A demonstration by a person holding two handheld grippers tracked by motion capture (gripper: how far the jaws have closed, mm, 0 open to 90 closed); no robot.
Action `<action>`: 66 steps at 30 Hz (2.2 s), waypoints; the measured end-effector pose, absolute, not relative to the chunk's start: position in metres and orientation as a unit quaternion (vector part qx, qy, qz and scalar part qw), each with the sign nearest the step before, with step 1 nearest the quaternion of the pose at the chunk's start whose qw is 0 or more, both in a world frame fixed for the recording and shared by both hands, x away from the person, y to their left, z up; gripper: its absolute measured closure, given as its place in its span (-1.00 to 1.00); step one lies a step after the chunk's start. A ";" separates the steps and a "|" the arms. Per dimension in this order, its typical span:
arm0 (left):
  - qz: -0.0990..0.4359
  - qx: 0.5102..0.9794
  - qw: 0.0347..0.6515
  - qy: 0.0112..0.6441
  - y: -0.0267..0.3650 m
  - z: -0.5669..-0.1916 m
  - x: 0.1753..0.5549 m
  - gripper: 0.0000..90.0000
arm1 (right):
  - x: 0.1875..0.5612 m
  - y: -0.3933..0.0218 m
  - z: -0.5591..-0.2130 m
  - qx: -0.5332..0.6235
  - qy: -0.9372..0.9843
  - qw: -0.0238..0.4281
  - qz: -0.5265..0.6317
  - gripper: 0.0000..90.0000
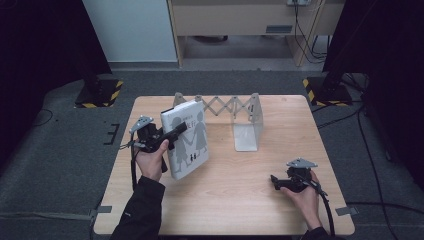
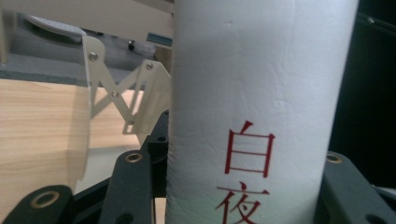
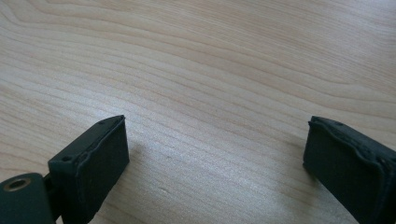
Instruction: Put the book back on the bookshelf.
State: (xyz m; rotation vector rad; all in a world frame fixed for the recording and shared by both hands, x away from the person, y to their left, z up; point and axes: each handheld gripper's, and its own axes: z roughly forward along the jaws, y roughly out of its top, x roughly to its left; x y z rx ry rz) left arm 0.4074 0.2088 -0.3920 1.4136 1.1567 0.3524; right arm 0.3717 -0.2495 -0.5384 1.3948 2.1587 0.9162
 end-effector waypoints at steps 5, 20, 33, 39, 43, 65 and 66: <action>0.174 0.597 0.596 0.507 0.215 -0.389 0.416 0.15 | 0.372 -0.249 -0.538 0.501 0.774 0.205 0.329 -0.84; 0.192 0.595 0.578 0.525 0.217 -0.399 0.438 0.15 | 0.372 -0.249 -0.539 0.499 0.775 0.206 0.329 -0.85; 0.225 0.593 0.560 0.533 0.214 -0.410 0.450 0.15 | 0.372 -0.250 -0.539 0.499 0.775 0.206 0.329 -0.85; 0.230 0.595 0.559 0.530 0.207 -0.416 0.452 0.15 | 0.372 -0.250 -0.539 0.499 0.775 0.206 0.329 -0.85; 0.241 0.603 0.556 0.518 0.203 -0.417 0.447 0.14 | 0.372 -0.249 -0.539 0.499 0.774 0.207 0.329 -0.85; 0.263 0.644 0.525 0.490 0.210 -0.435 0.391 0.12 | 0.372 -0.249 -0.539 0.500 0.774 0.207 0.329 -0.85; 0.264 0.646 0.523 0.489 0.209 -0.435 0.390 0.12 | 0.372 -0.249 -0.539 0.500 0.774 0.207 0.329 -0.85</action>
